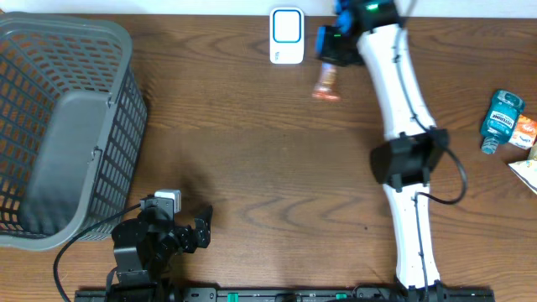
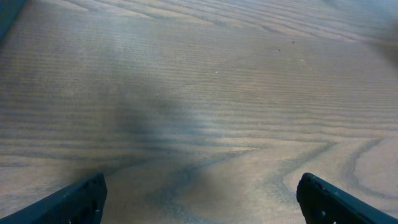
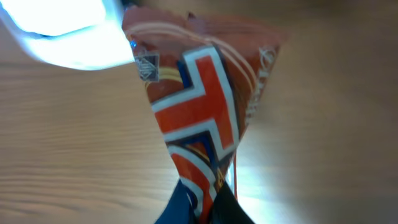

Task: Scan the item barcode
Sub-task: 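Hold the TOP bar up to the scanner face, then carry the TOP bar right and place it beside the bottle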

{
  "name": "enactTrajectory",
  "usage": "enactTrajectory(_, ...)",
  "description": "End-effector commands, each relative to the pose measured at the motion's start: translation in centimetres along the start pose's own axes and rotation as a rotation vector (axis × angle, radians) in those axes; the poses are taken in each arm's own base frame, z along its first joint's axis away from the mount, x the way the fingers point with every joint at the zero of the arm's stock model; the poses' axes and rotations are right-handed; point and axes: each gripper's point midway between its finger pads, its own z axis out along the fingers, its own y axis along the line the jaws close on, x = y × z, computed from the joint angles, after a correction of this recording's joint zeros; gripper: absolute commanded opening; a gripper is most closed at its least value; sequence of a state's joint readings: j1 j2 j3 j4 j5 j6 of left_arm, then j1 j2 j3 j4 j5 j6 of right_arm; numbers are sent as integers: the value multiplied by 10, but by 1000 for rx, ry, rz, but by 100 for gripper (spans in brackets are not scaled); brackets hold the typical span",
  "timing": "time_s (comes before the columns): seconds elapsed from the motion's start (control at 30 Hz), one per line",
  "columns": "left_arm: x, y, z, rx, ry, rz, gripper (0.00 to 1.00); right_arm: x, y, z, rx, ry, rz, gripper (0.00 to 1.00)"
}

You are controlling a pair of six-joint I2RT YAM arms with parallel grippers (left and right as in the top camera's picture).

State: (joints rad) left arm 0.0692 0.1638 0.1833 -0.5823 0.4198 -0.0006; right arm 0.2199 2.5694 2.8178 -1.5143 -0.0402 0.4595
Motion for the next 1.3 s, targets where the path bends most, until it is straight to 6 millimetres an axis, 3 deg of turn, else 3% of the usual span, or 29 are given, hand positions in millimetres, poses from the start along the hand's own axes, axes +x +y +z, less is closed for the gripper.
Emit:
enactTrajectory(0.0, 0, 0, 0, -1, -2, -3, 98, -22, -81, -36, 259, -86, 8, 1)
enactTrajectory(0.17, 0, 0, 0, -1, -2, -3, 98, -26, -186, -27, 558, -30, 49, 1)
enactTrajectory(0.3, 0, 0, 0, -1, -2, -3, 98, -25, -256, -1, 661, 12, 141, 1)
enactTrajectory(0.4, 0, 0, 0, -1, -2, -3, 98, -13, -308, 17, 722, 59, 212, 1)
enactTrajectory(0.57, 0, 0, 0, -1, -2, -3, 98, 6, -366, 18, 765, 114, 310, 1)
enactTrajectory(0.6, 0, 0, 0, -1, -2, -3, 98, 6, -371, 16, 754, 111, 329, 9)
enactTrajectory(0.63, 0, 0, 0, -1, -2, -2, 98, 5, -374, 13, 739, 106, 346, 24)
enactTrajectory(0.7, 0, 0, 0, -1, -2, -3, 98, 3, -375, 6, 697, 96, 373, 71)
enactTrajectory(0.8, 0, 0, 0, -1, -2, -3, 98, -4, -359, -8, 585, 67, 400, 99)
enactTrajectory(0.9, 0, 0, 0, -1, -2, -3, 98, -15, -331, -34, 472, 14, 415, 99)
enactTrajectory(1.0, 0, 0, 0, -1, -2, -3, 98, -19, -301, -76, 396, -52, 440, 99)
enactTrajectory(1.13, 0, 0, 0, -1, -2, -3, 98, -17, -242, -149, 239, -171, 396, 99)
enactTrajectory(1.27, 0, 0, 0, -1, -2, -2, 98, 0, -195, -222, 132, -300, 326, 99)
